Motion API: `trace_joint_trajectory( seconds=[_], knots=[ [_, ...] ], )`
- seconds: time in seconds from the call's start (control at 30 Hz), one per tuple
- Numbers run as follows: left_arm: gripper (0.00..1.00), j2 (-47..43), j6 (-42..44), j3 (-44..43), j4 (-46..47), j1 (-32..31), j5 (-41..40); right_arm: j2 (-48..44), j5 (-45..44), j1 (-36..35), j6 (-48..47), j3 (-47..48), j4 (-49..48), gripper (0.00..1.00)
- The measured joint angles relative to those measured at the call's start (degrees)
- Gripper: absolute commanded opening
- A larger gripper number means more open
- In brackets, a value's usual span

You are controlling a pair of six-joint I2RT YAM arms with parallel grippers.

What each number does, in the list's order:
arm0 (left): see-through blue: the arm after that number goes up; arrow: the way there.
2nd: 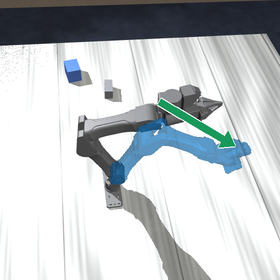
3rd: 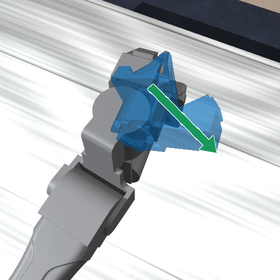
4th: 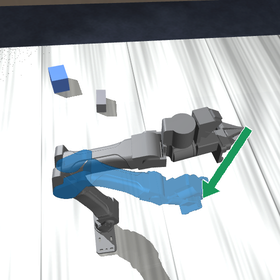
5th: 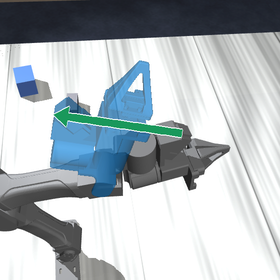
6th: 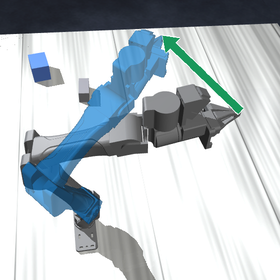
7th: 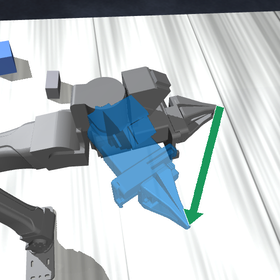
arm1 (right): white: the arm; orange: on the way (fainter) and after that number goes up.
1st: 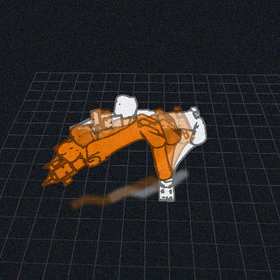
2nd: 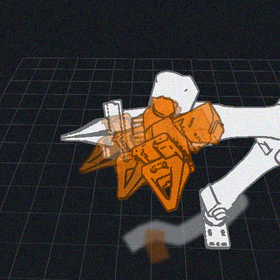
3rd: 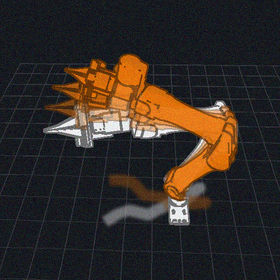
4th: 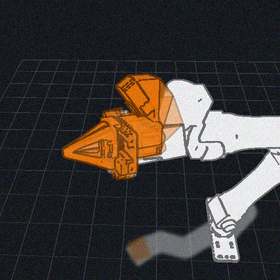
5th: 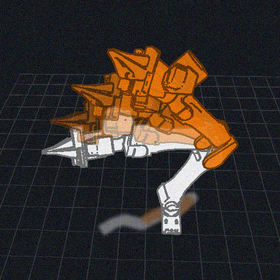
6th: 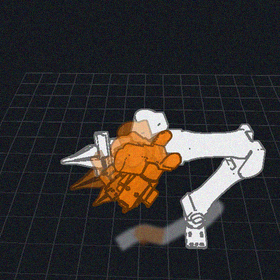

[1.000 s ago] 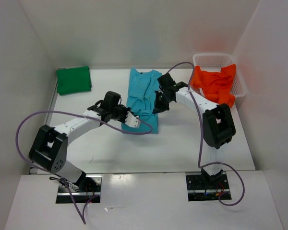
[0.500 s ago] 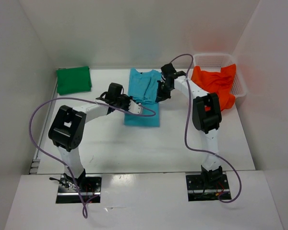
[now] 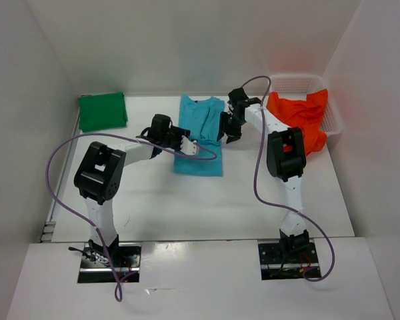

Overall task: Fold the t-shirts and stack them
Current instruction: Fold the folded rectangular tshirt in 1/3 of the way, then grab one side of the 2/3 rectangular tshirt with both arms

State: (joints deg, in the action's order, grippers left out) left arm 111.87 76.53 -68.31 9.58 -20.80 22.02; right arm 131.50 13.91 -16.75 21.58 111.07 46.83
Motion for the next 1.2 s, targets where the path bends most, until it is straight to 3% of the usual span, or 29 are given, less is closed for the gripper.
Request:
trace_joint_trajectory(
  seconds=[0.07,0.1,0.13,0.27,0.37,0.5,0.57,0.6,0.8,1.03,1.2],
  knots=[
    [0.71,0.0,-1.2,0.0,2.2,0.2,-1.1,-0.3,-0.5,0.0,-0.1,0.3,-0.1,0.5],
    [0.73,0.0,-1.8,0.0,3.0,0.2,-1.9,-0.6,-1.1,0.0,-0.1,0.3,-0.1,0.47],
    [0.73,0.0,-2.6,0.0,4.0,0.3,-3.0,-1.2,-1.6,0.0,-0.2,0.2,-0.1,0.43],
    [0.74,-1.2,-5.0,-0.3,3.2,2.6,-5.7,-7.1,-3.5,-0.4,-0.4,-4.8,-1.1,0.11],
    [0.76,-7.1,-3.0,1.9,-0.7,5.0,-5.8,-13.0,-3.7,-1.6,0.6,-11.2,-2.4,0.09],
    [0.83,-20.4,5.8,7.4,-11.9,5.8,-4.9,-18.5,-2.2,-3.5,3.0,-19.2,-4.5,0.48],
    [0.87,-25.4,10.3,9.9,-17.8,3.4,-4.6,-20.2,-0.9,-4.2,4.0,-23.7,-6.0,0.54],
    [0.92,-27.1,12.1,11.8,-19.7,1.5,-4.5,-21.0,-0.3,-4.6,4.5,-26.4,-7.1,0.56],
    [0.94,-24.5,15.1,21.5,-24.5,-5.4,-4.2,-23.2,0.7,-6.0,7.8,-36.3,-8.8,0.58],
    [0.94,-20.8,14.3,21.2,-19.7,-5.4,-4.8,-23.4,1.6,-6.5,10.1,-38.0,-12.8,0.58],
    [0.84,-18.1,11.7,19.5,-16.2,-5.6,-5.0,-23.4,2.0,-6.6,10.8,-38.6,-13.7,0.58]
  ],
)
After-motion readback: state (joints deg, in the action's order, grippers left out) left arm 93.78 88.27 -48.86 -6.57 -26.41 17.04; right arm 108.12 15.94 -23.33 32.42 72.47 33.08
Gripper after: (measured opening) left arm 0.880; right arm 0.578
